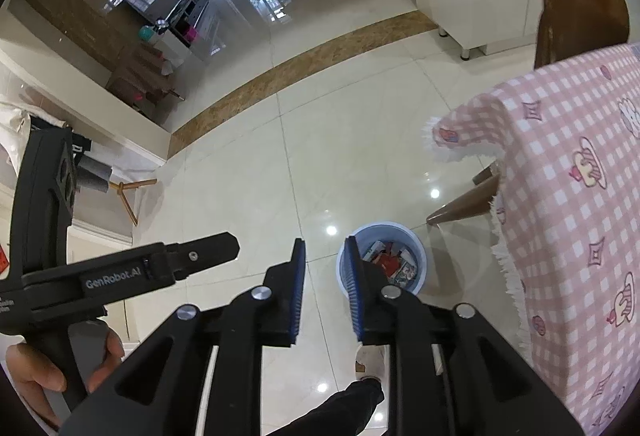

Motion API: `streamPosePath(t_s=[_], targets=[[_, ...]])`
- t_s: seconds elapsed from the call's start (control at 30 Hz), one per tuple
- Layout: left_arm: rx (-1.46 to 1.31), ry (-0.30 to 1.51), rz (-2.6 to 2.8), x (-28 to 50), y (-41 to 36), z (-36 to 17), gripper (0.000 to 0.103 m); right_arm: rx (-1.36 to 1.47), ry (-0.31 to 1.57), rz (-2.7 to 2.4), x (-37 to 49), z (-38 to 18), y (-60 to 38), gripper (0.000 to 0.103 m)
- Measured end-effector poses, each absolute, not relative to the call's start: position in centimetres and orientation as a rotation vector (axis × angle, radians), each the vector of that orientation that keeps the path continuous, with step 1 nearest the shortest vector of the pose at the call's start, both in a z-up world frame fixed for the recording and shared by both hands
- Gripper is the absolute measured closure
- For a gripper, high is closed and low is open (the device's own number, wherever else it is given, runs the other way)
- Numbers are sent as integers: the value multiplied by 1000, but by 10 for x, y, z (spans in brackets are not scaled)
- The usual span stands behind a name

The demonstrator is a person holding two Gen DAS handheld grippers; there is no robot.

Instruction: Collect trash

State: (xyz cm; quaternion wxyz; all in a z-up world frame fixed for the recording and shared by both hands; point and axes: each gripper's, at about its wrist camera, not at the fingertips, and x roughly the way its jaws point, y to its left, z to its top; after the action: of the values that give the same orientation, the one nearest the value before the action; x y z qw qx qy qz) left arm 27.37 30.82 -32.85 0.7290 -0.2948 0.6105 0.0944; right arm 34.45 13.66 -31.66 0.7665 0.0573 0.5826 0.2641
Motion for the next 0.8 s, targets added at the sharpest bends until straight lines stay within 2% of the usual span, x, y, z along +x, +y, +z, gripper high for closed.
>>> streamPosePath(t_s=[0.2, 0.47, 0.8], targets=[[-590, 1361, 149, 300, 253, -326, 35, 173, 1255, 507, 354, -314, 83, 83], [-442, 1391, -61, 363, 110, -321, 35, 260, 1211, 289, 370, -310, -62, 82], [-249, 1441, -312, 428, -95, -336, 35, 361, 1129, -25, 372, -313, -263, 70]])
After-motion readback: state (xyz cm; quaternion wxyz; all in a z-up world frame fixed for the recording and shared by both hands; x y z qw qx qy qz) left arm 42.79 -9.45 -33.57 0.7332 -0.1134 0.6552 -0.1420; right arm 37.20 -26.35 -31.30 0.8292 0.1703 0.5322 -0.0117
